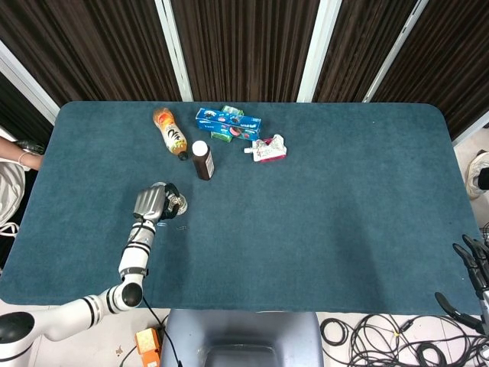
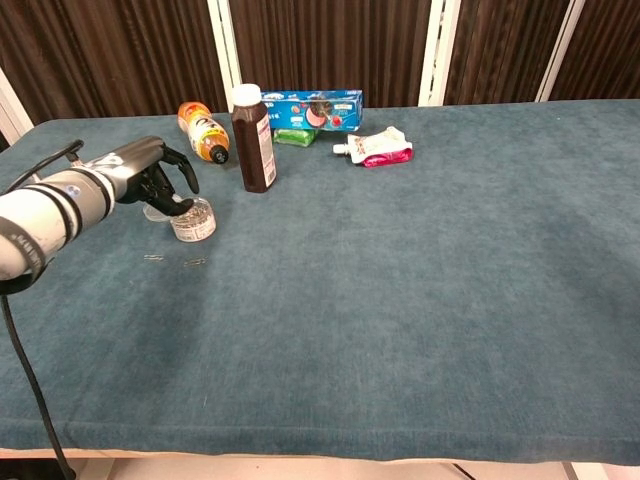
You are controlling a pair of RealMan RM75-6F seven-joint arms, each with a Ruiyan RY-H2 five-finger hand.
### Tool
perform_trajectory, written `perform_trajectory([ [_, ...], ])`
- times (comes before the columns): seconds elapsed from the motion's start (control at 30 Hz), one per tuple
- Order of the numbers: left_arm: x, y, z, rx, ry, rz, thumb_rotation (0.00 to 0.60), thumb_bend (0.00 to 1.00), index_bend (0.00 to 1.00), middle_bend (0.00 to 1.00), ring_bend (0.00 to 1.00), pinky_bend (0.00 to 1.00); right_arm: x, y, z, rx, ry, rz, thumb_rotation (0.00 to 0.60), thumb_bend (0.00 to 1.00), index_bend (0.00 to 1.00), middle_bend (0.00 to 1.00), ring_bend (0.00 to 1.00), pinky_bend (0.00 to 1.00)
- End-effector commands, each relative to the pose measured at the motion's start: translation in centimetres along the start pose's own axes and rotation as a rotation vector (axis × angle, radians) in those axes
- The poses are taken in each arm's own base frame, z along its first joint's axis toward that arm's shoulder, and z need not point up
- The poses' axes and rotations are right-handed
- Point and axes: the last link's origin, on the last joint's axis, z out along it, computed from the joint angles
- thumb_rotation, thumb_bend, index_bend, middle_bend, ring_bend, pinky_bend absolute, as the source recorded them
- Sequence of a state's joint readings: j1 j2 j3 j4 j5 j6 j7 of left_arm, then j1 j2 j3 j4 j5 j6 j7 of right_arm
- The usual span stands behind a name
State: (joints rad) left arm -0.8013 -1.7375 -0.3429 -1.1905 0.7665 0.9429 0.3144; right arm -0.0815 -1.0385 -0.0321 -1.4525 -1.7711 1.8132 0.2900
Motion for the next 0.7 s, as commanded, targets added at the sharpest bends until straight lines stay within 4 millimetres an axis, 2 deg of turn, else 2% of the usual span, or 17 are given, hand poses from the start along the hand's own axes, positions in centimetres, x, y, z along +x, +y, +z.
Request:
perform_trajectory([
  [0.03, 0.1, -0.2, -2.7, -0.063, 0.005, 0.003, 0.6, 0.39, 0.48, 1.0, 1.0, 1.0, 0.0, 0.0, 0.0, 0.0, 0.001, 0.0, 0.6, 0.18, 0.0, 0.0, 0.0, 0.02],
  [0.13, -0.5, -0.5, -4.8, -0.088, -0.006, 0.018, 0.6, 0.38, 0.48, 1.0, 1.0, 1.0, -0.1, -0.1, 0.0, 0.003, -0.004, -0.002, 0.6, 0.18, 0.0, 0.0, 0.0, 0.02],
  [0.27, -1.7, -1.2, -6.0, -0.071, -0.028, 0.03, 0.6, 0.38, 0.48, 1.0, 1.0, 1.0, -0.4, -0.3, 0.0, 0.013, -0.014, -0.008, 0.6, 0.18, 0.0, 0.0, 0.0, 0.02],
  [0.47, -3.2, -2.2, -5.8, -0.013, -0.042, 0.033, 0.6, 0.38, 0.49, 1.0, 1.0, 1.0, -0.6, -0.5, 0.2, 0.017, -0.022, -0.011, 0.6, 0.18, 0.0, 0.0, 0.0, 0.02],
  [0.7, -4.6, -2.3, -5.0, 0.008, -0.056, 0.053, 0.6, 0.36, 0.49, 1.0, 1.0, 1.0, -0.5, -0.4, 0.2, 0.016, -0.016, -0.008, 0.6, 0.18, 0.0, 0.0, 0.0, 0.02],
])
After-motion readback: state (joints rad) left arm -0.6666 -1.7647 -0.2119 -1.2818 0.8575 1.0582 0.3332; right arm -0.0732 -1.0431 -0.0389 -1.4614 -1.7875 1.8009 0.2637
